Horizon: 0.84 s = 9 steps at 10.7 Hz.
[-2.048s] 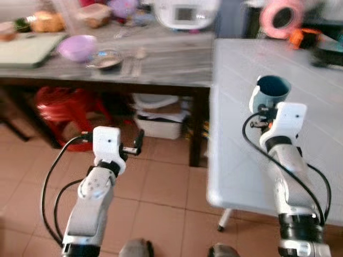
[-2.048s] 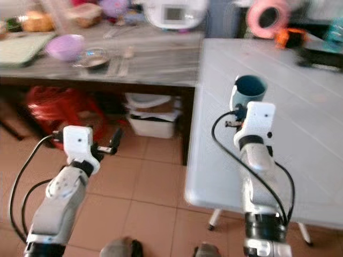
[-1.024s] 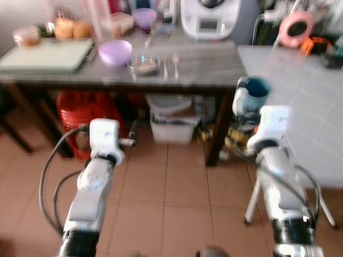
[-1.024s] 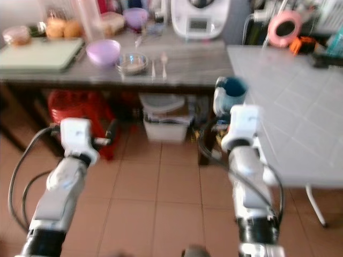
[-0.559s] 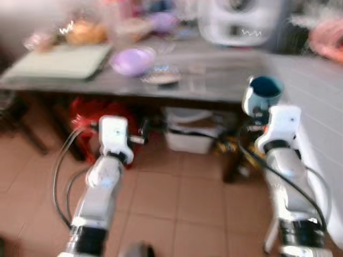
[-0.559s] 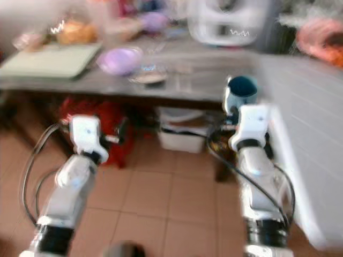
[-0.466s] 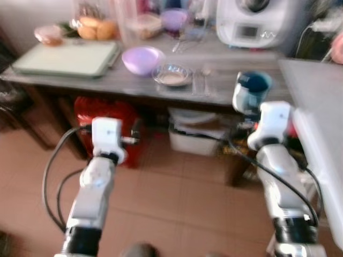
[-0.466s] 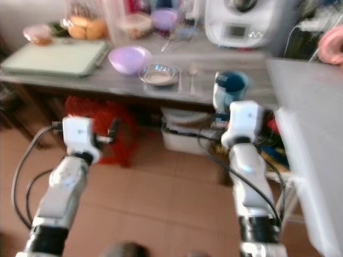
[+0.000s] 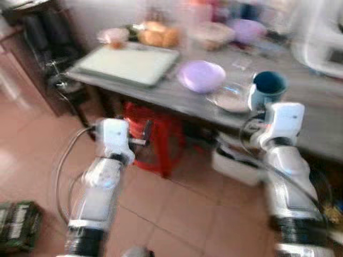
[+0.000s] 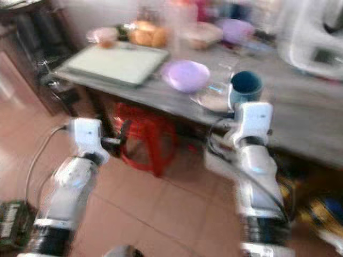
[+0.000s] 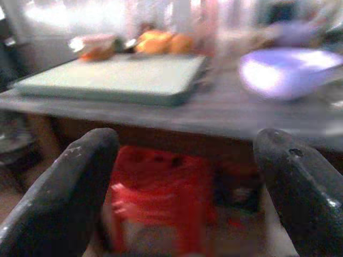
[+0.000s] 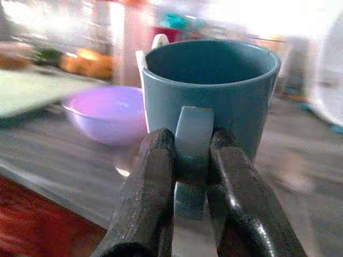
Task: Setting the table
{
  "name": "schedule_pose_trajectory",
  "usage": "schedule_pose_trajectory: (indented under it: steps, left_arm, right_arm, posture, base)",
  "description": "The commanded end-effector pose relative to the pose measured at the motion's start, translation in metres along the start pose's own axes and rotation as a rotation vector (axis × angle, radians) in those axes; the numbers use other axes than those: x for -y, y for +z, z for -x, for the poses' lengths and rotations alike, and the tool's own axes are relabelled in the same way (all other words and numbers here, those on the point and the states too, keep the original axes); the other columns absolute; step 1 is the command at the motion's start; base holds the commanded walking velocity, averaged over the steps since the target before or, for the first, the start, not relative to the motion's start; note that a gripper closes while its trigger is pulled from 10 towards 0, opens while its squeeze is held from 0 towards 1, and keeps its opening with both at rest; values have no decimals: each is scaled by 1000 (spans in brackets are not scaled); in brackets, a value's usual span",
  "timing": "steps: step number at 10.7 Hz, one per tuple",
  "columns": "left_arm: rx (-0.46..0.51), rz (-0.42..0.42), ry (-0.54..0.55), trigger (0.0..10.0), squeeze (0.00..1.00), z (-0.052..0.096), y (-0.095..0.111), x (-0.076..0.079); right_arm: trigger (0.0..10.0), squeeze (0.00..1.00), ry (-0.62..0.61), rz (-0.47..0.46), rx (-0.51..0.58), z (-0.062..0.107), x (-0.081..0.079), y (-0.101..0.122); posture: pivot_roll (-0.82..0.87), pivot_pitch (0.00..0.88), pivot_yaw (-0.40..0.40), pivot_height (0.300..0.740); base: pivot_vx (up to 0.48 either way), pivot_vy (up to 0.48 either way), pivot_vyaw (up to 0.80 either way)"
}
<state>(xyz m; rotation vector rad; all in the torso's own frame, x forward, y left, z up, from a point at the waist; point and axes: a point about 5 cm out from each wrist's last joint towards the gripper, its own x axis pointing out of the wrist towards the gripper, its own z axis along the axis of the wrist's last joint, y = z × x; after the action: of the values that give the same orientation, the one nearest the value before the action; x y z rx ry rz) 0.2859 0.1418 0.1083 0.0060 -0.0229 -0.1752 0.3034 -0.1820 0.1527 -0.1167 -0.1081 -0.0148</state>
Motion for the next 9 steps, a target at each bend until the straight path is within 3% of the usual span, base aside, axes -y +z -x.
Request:
schedule_pose_trajectory:
  steps: [1,2,5,9]
  left_arm:
    - [27,14,-35,10000,0,-3,6,11]
    - [32,13,-36,10000,0,-2,7,11]
    - [33,23,-35,10000,0,-1,6,9]
    - [40,2,19,10000,0,5,7,2]
  right_arm:
    - [10000,0,-47,19,31,1,13,6]
    - [10000,0,-68,10,34,-1,15,8]
    - [10000,0,-109,24,60,-5,21,13]
    - [10000,0,-50,17,73,-7,16,15]
  posture:
    - [-46,0,50,740]
    - [-44,0,50,740]
    - [-41,0,45,740]
    - [-36,0,45,740]
  base:
    - [480,0,0]
    - [480,0,0]
    - [441,0,-792]
    - [60,0,0]
